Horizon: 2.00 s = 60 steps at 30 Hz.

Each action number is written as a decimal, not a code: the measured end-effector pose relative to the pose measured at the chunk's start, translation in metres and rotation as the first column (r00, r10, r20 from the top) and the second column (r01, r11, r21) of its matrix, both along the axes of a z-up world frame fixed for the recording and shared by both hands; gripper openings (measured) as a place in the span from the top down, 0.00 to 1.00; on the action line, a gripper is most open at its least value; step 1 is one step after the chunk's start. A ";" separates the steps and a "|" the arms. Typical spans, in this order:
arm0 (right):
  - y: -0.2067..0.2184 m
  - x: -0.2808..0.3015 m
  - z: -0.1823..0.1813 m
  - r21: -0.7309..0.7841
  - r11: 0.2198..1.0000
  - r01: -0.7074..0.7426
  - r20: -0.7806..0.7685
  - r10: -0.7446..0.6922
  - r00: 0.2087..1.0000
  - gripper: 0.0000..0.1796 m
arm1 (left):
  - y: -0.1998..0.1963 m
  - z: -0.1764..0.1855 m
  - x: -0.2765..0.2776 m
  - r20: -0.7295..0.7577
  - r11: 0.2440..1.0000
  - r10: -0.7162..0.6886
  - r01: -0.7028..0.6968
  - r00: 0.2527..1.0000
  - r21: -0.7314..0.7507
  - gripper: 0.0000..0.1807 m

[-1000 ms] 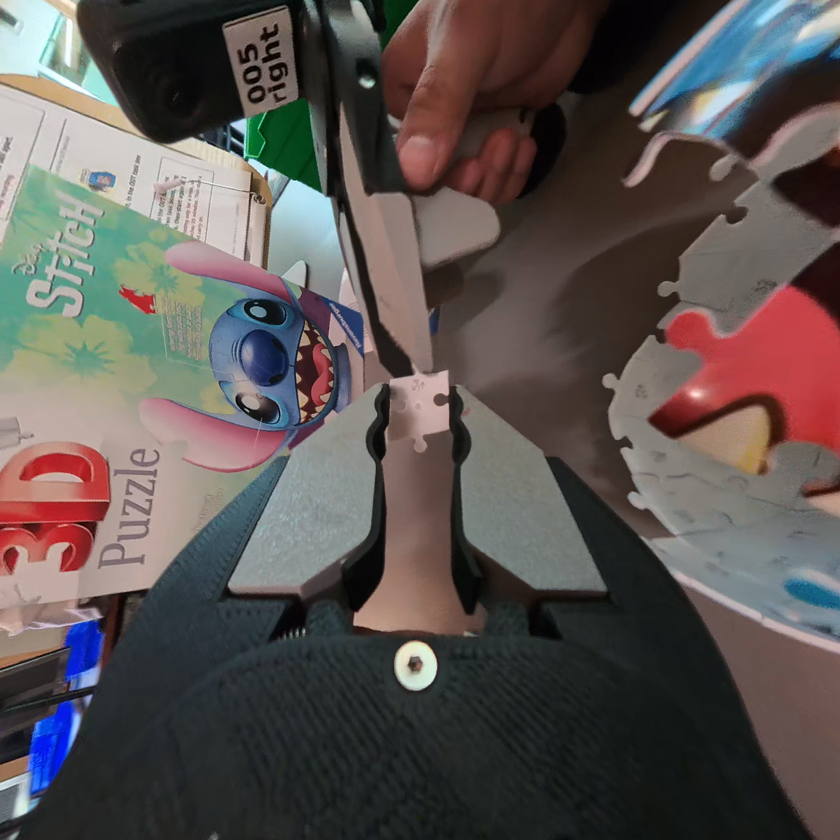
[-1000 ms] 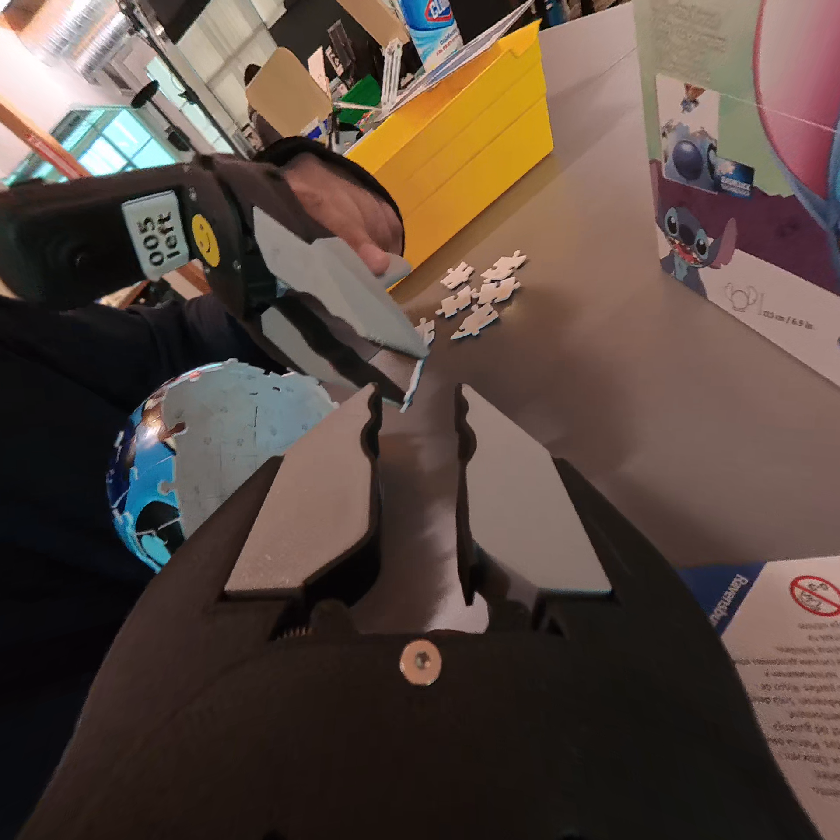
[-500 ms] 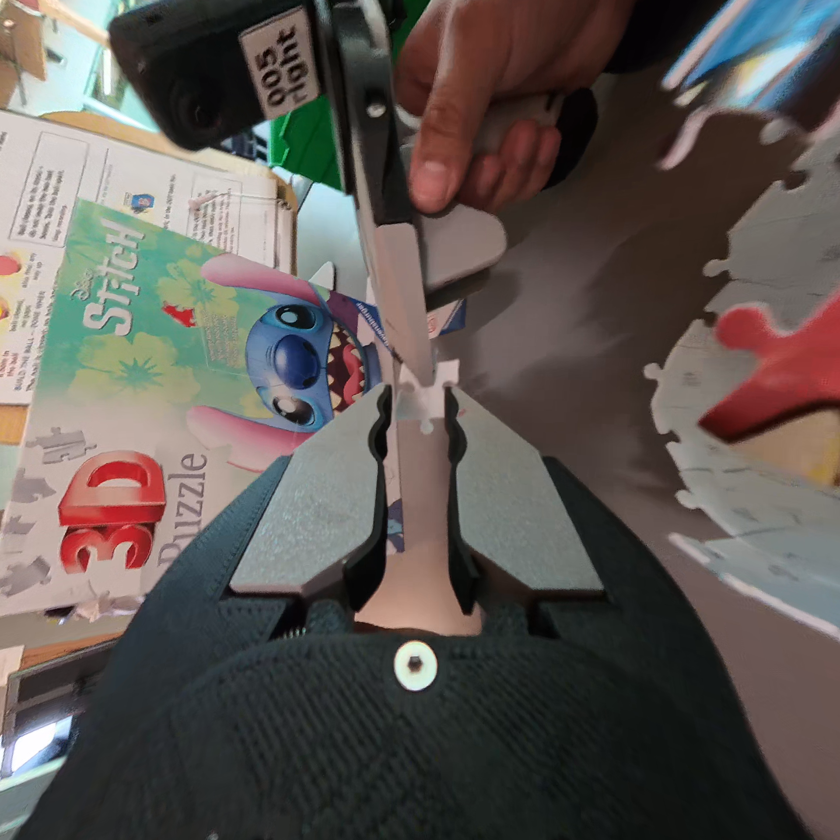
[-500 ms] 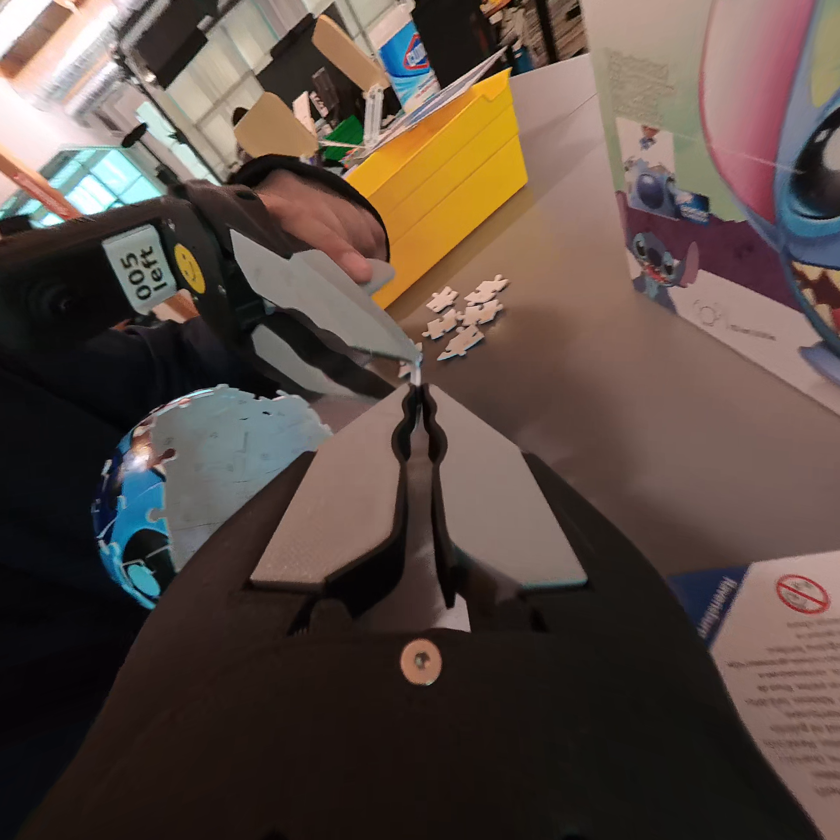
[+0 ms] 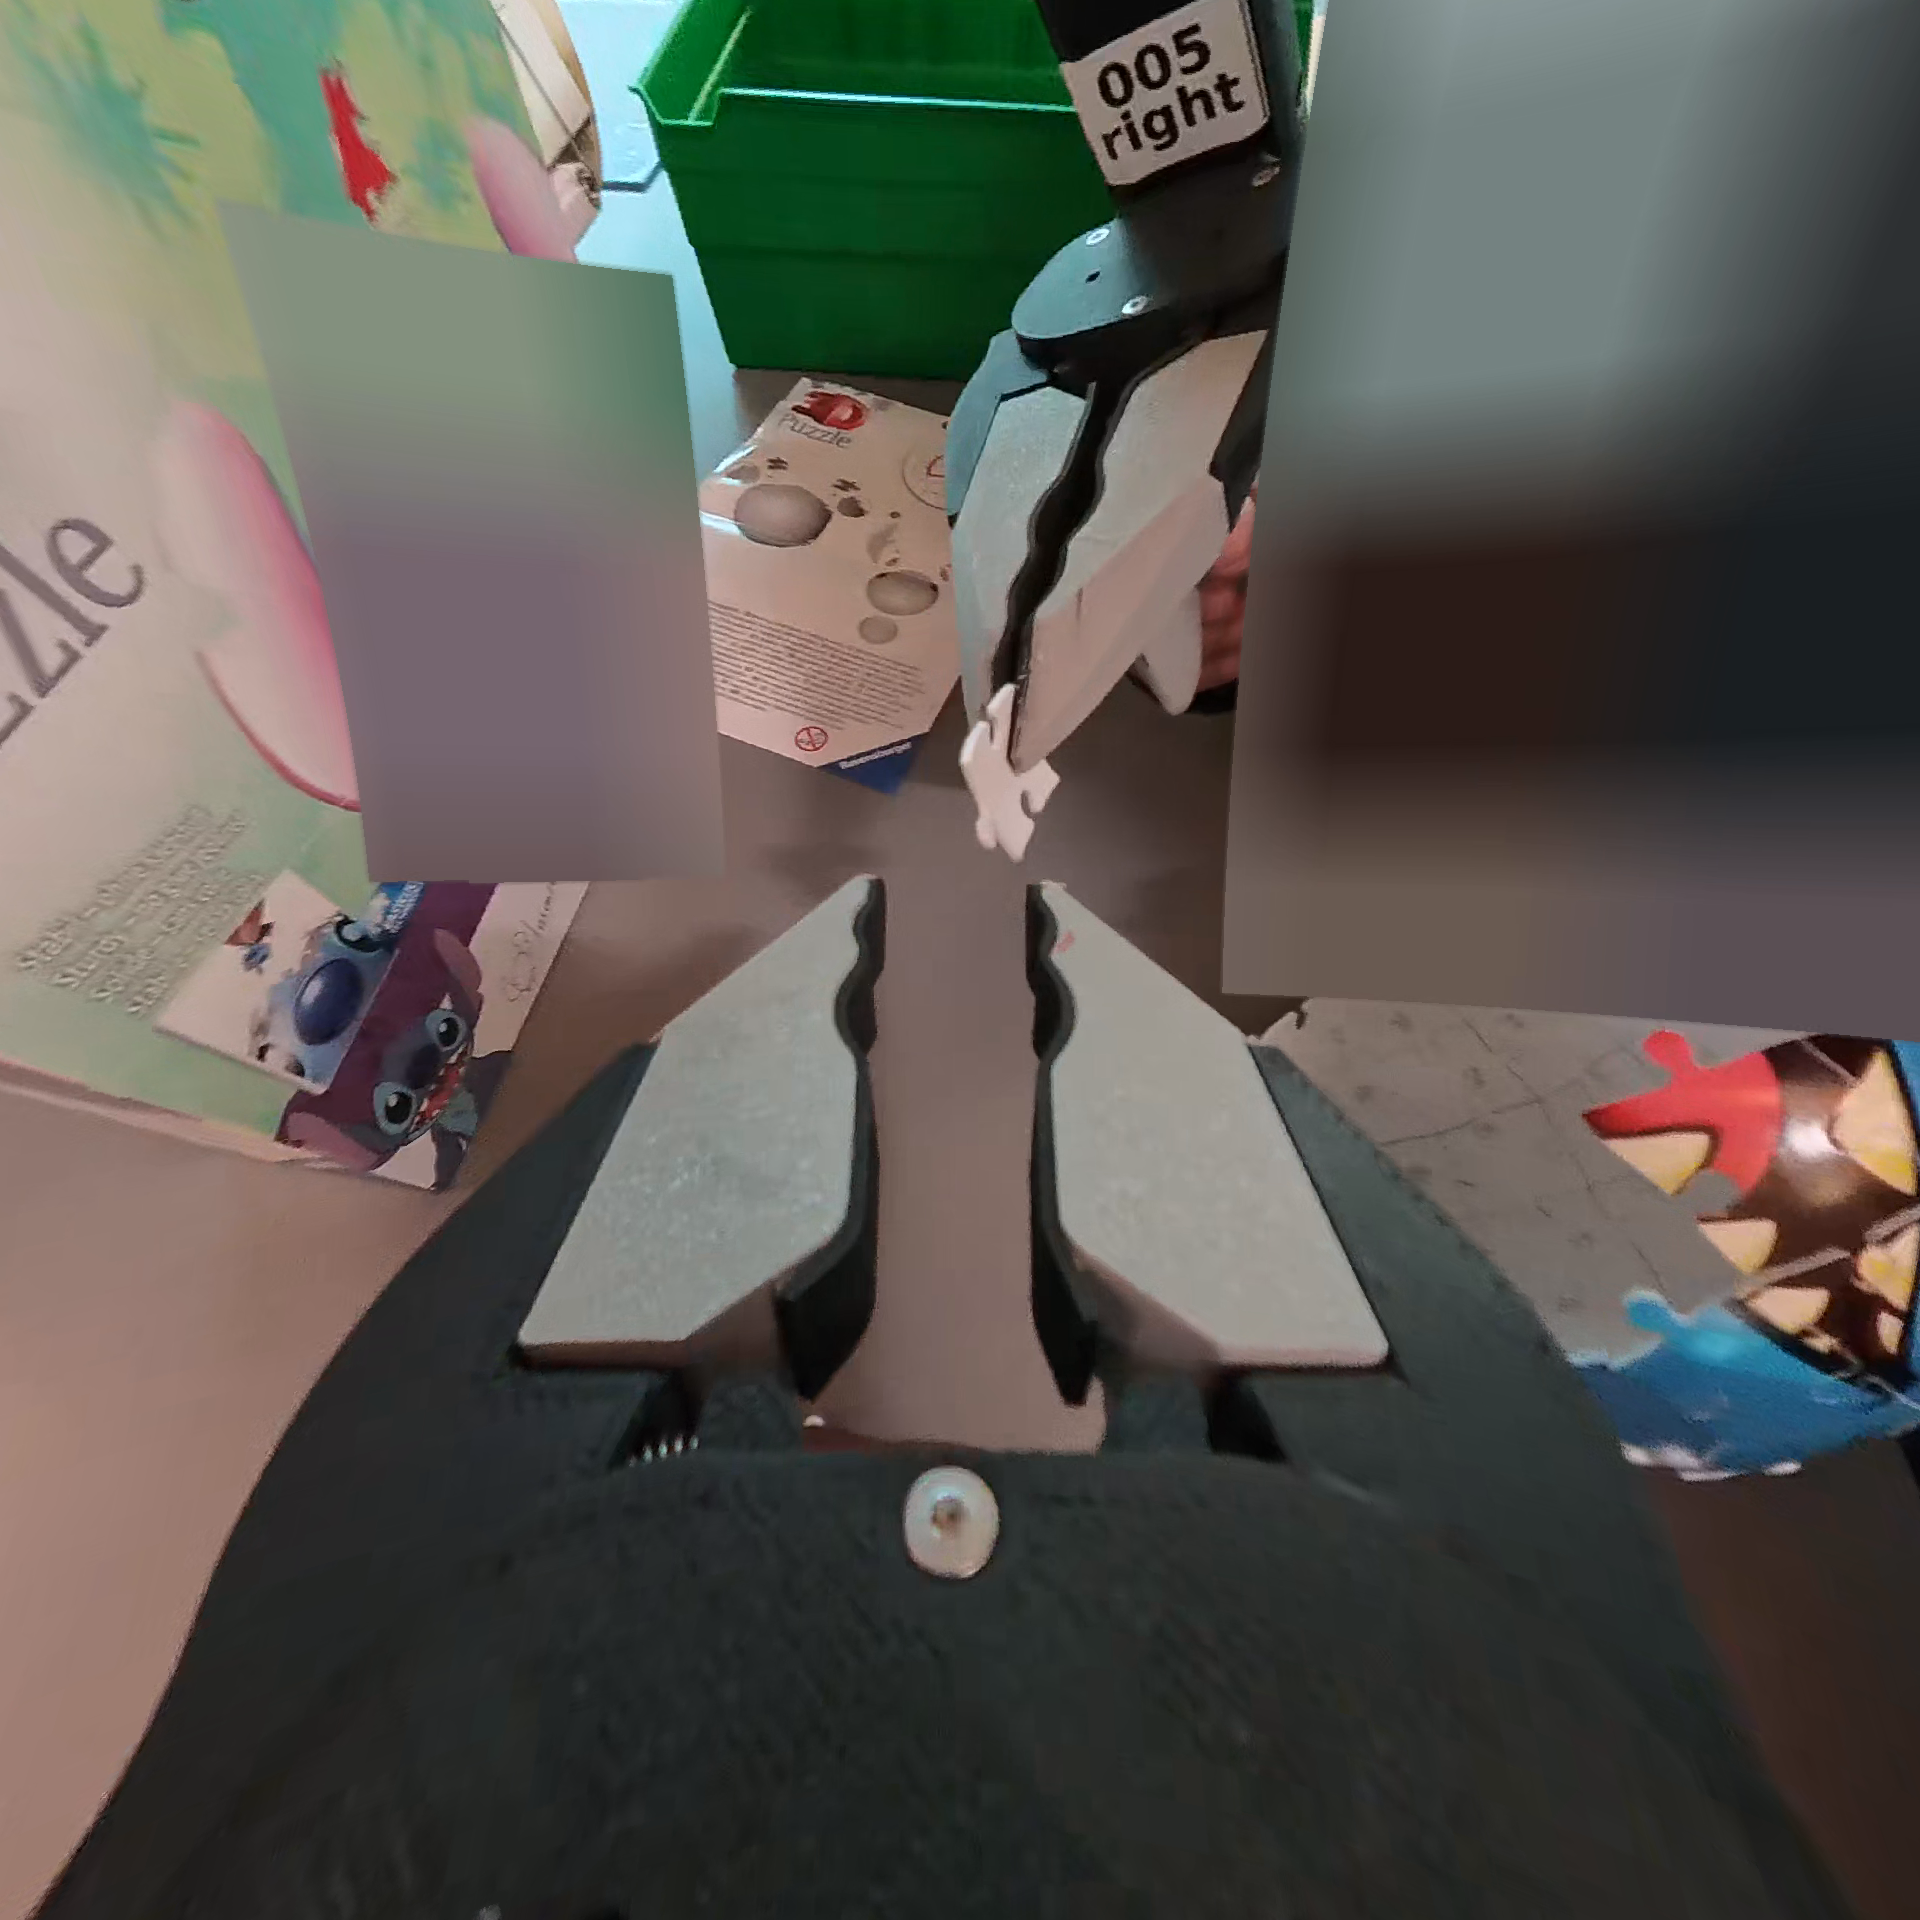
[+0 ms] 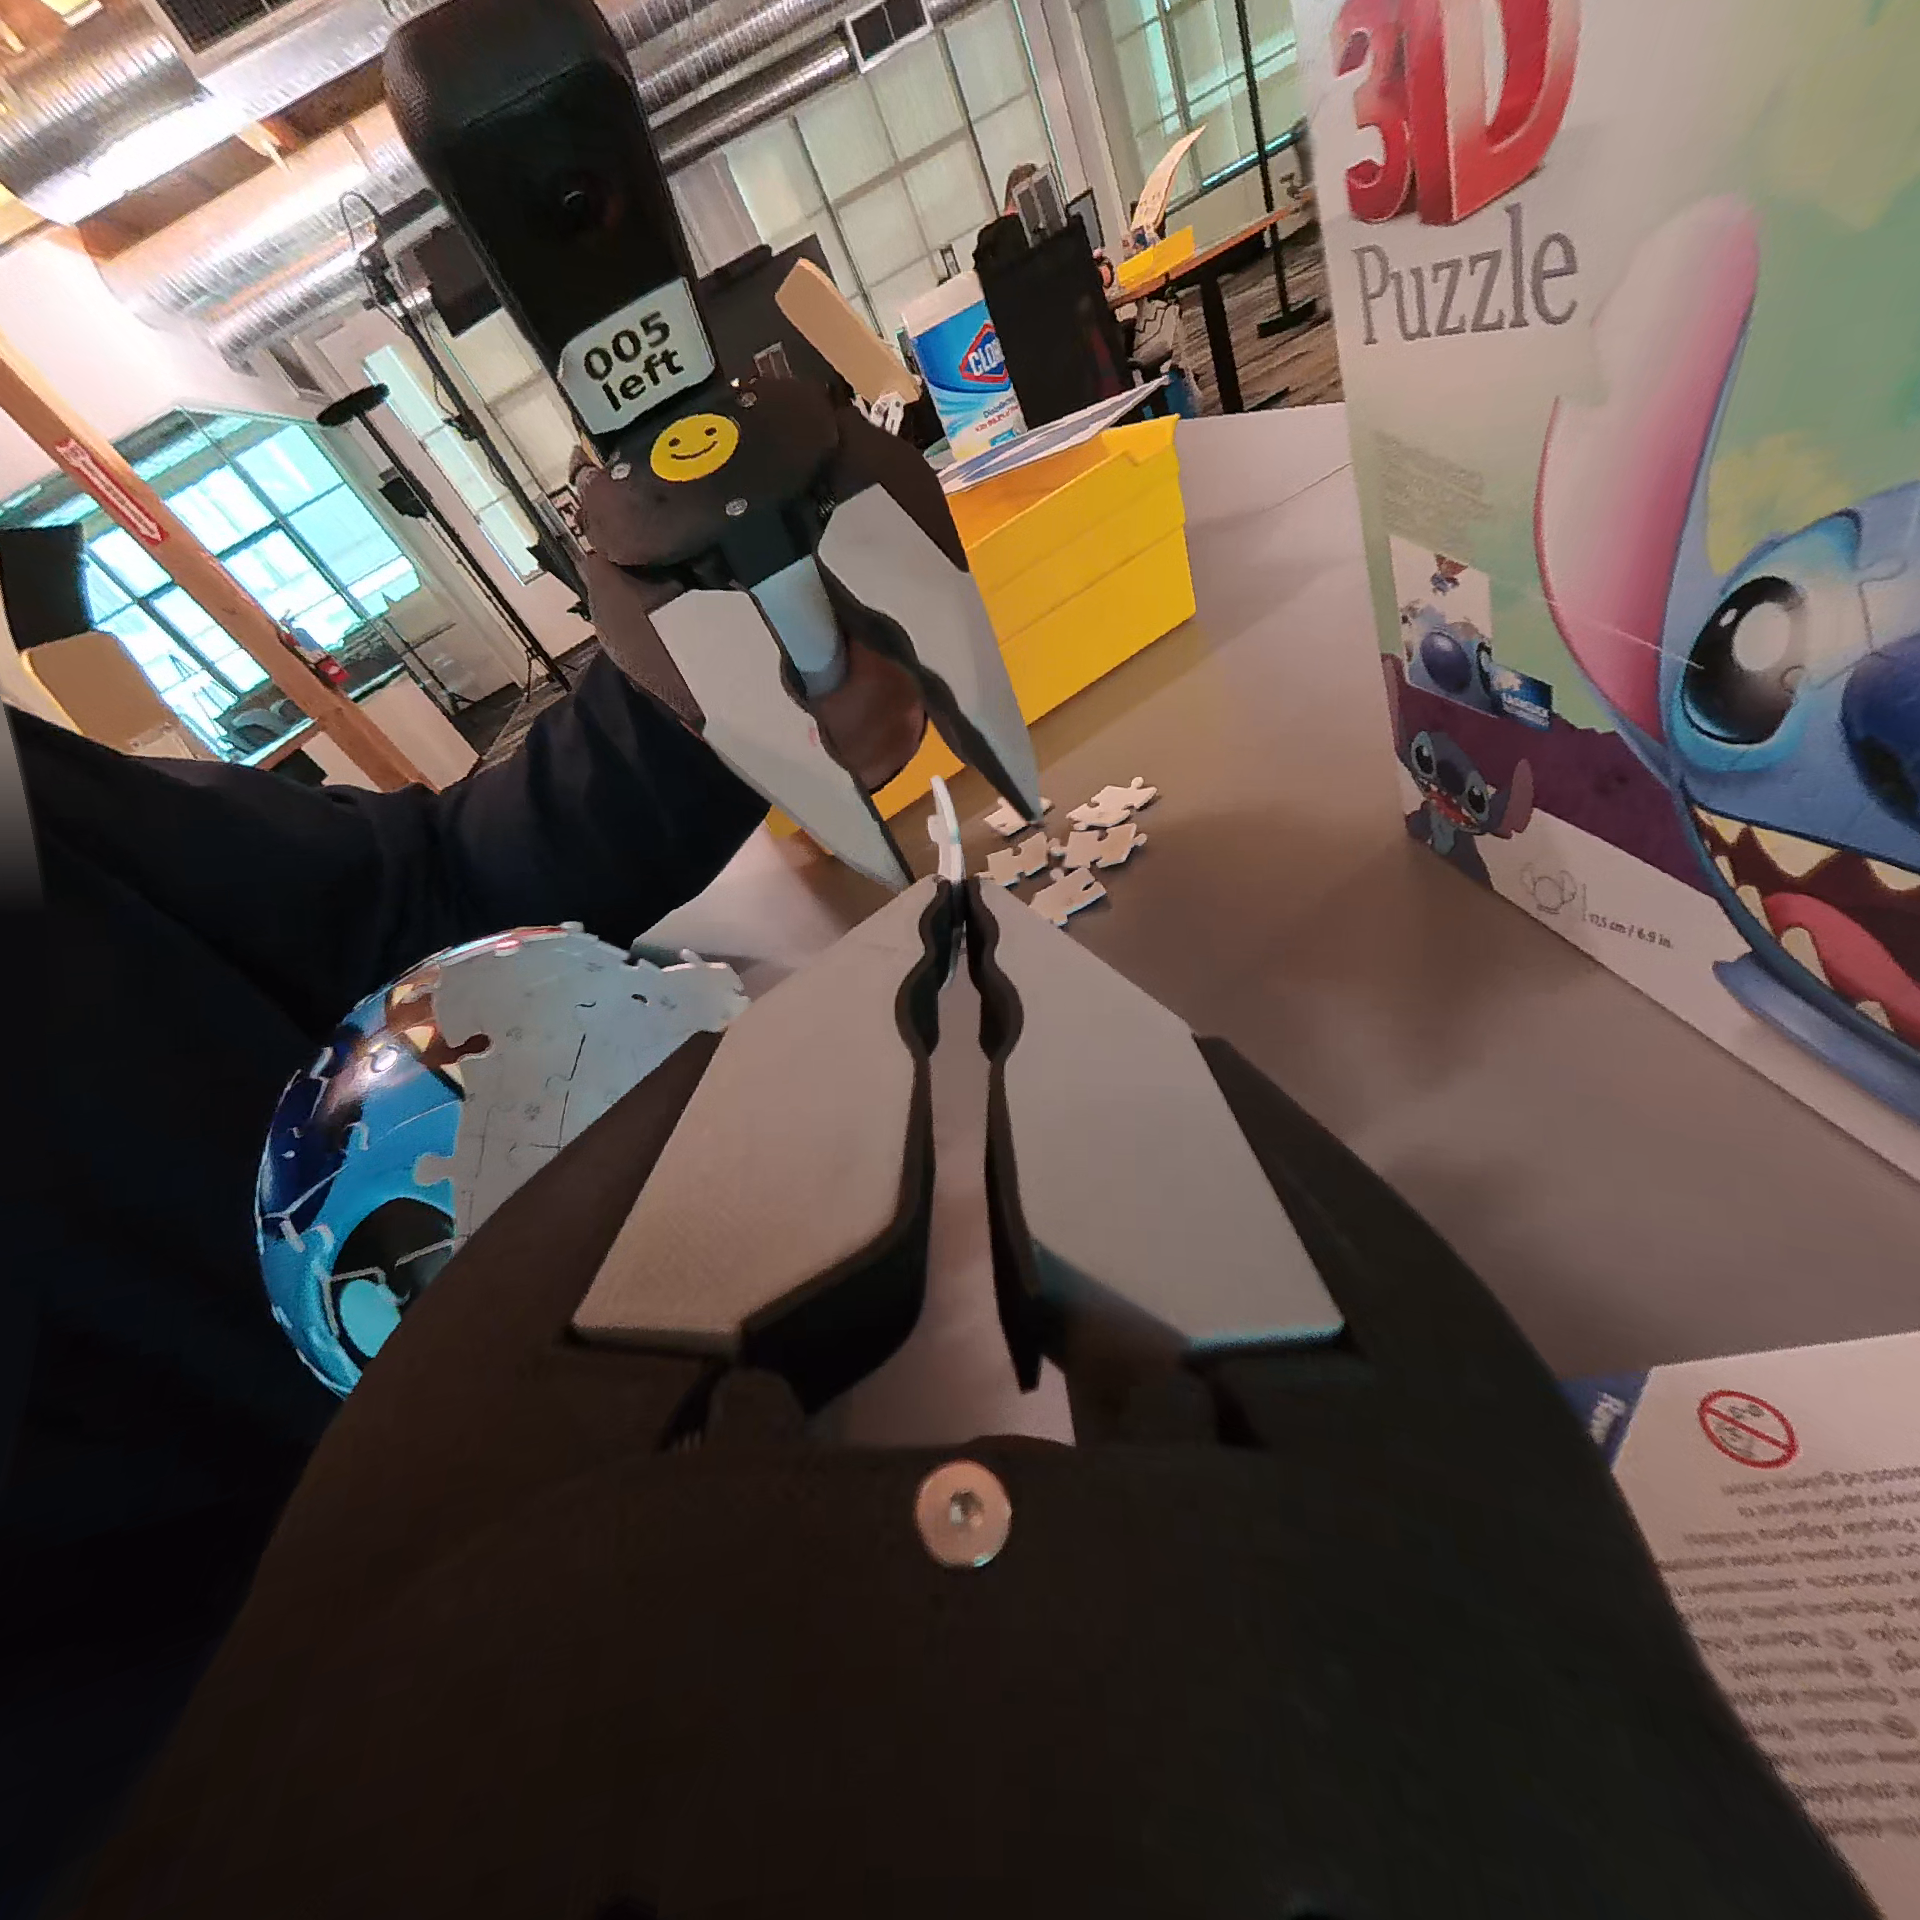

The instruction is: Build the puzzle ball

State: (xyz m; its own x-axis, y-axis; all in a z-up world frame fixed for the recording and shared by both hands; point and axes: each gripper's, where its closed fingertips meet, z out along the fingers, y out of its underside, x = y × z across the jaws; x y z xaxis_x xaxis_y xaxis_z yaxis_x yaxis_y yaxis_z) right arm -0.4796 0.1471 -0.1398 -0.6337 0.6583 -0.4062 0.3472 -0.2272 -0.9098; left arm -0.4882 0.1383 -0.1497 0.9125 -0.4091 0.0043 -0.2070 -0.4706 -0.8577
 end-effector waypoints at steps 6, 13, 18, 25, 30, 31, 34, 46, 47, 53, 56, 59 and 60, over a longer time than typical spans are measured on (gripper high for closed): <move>-0.003 0.003 0.001 0.003 1.000 -0.005 -0.016 0.005 1.000 1.00 | 0.001 0.002 0.011 0.060 1.000 -0.031 0.031 0.998 0.005 1.00; -0.006 0.003 -0.011 -0.002 0.999 -0.032 0.035 0.032 0.999 1.00 | -0.001 -0.008 0.001 0.100 0.999 0.000 0.005 0.995 -0.050 1.00; -0.008 0.004 -0.014 -0.008 0.999 -0.047 0.051 0.047 0.998 1.00 | -0.003 -0.008 -0.005 0.122 0.997 0.035 -0.026 0.992 -0.078 0.96; -0.010 0.004 -0.017 -0.034 0.997 -0.064 0.074 0.066 0.995 1.00 | -0.006 -0.021 0.004 0.118 0.990 -0.004 0.020 0.993 -0.139 0.88; -0.013 0.005 -0.020 -0.038 0.996 -0.079 0.091 0.082 0.992 1.00 | -0.006 -0.015 0.011 0.188 0.991 -0.031 0.055 0.982 -0.122 0.90; -0.014 0.005 -0.021 -0.046 0.996 -0.082 0.094 0.086 0.992 1.00 | -0.006 -0.012 0.013 0.214 0.992 -0.037 0.062 0.976 -0.111 0.92; -0.014 0.005 -0.020 -0.075 0.993 -0.091 0.101 0.098 0.990 1.00 | -0.003 -0.008 0.015 0.258 0.994 -0.040 0.066 0.965 -0.091 1.00; 0.002 0.003 -0.015 -0.154 0.985 -0.073 0.103 0.089 0.991 0.99 | -0.001 -0.016 0.005 0.283 0.990 0.028 0.013 0.959 -0.143 1.00; 0.001 0.003 -0.016 -0.141 0.987 -0.075 0.108 0.091 0.990 0.97 | -0.001 -0.017 0.006 0.283 0.989 0.028 0.015 0.959 -0.148 1.00; -0.005 0.003 -0.023 -0.078 0.994 -0.079 0.114 0.088 0.990 0.95 | -0.003 -0.018 0.010 0.285 0.986 0.017 0.031 0.959 -0.161 1.00; -0.006 0.004 -0.023 -0.077 0.993 -0.088 0.116 0.097 0.989 0.95 | -0.004 -0.021 0.014 0.279 0.983 0.007 0.045 0.960 -0.177 1.00; -0.009 0.005 -0.026 -0.069 0.992 -0.102 0.125 0.110 0.986 0.97 | -0.007 -0.024 0.018 0.280 0.978 -0.015 0.072 0.960 -0.195 1.00; -0.011 0.006 -0.027 -0.065 0.991 -0.115 0.126 0.122 0.984 0.99 | -0.007 -0.025 0.018 0.274 0.977 -0.013 0.071 0.962 -0.200 1.00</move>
